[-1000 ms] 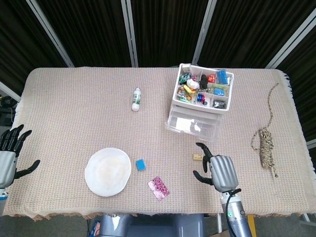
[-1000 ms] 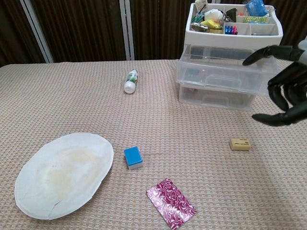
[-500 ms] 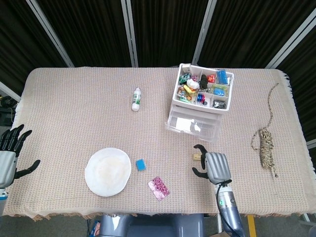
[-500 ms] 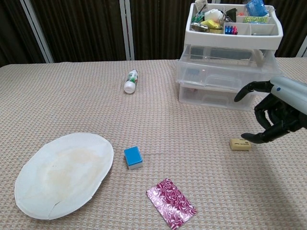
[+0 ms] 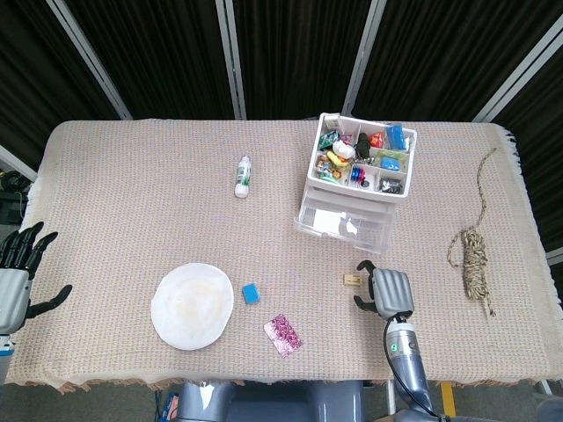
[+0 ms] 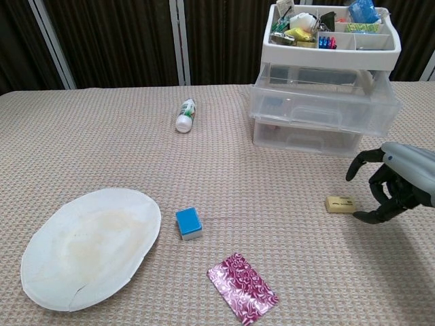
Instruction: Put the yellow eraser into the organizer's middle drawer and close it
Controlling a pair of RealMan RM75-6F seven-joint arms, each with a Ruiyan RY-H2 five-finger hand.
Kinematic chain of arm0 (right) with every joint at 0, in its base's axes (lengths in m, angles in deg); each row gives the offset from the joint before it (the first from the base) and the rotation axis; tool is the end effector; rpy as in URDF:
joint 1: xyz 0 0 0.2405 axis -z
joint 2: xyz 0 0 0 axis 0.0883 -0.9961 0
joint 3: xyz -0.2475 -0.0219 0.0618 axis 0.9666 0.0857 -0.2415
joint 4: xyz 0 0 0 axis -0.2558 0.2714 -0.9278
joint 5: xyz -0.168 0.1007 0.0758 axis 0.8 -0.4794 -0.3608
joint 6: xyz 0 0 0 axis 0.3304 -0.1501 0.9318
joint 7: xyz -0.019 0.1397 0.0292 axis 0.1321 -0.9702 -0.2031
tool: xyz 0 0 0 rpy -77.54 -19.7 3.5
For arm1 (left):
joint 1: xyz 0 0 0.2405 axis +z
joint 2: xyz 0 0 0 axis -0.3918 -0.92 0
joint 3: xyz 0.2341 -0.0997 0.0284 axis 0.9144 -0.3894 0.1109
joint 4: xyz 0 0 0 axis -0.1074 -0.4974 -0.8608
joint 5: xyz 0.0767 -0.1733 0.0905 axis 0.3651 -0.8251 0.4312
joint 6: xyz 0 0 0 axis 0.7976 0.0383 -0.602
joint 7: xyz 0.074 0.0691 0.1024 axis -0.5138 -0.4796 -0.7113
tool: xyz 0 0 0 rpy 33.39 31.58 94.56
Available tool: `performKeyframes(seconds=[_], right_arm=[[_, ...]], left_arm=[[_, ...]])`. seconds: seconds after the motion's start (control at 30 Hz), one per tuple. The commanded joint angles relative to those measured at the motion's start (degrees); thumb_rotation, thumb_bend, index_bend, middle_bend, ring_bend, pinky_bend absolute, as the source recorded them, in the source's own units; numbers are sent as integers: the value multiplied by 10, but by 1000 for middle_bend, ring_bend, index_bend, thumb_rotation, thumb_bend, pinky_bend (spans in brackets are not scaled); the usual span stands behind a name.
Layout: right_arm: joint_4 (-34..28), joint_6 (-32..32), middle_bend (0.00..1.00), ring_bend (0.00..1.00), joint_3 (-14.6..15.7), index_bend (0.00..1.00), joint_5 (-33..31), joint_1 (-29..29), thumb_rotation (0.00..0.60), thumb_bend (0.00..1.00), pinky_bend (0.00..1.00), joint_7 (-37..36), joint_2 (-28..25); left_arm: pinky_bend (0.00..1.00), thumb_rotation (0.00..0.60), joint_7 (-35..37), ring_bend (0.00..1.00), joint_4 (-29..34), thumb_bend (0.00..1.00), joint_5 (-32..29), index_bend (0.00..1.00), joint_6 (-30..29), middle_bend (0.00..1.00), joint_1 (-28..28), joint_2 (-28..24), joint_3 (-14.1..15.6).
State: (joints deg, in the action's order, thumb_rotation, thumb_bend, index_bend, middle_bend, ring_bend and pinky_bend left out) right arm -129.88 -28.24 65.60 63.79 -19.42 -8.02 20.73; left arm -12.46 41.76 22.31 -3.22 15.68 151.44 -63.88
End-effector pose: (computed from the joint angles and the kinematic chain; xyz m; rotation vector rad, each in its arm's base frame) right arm -0.1993 -0.2520 -0.0236 1.4122 -1.2098 0.8310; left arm -0.3067 0.1990 0.1532 -1.3813 -0.8594 -1.0370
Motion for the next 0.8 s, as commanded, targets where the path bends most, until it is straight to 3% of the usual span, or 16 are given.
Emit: performKeyframes(seconds=[0.03,0.8], right_arm=[[11,6,780,778,-4,387,-3,1,600,124,669,-3,6],[95,26,782,780,-29,401,-5,-5,600,161,669,-5,55]], left_arm=[[0,600,0,0,0,254,0,119,0,0,0,0,0],[0,600,-3,0,4,253,-3,120,2,0,0,0,0]])
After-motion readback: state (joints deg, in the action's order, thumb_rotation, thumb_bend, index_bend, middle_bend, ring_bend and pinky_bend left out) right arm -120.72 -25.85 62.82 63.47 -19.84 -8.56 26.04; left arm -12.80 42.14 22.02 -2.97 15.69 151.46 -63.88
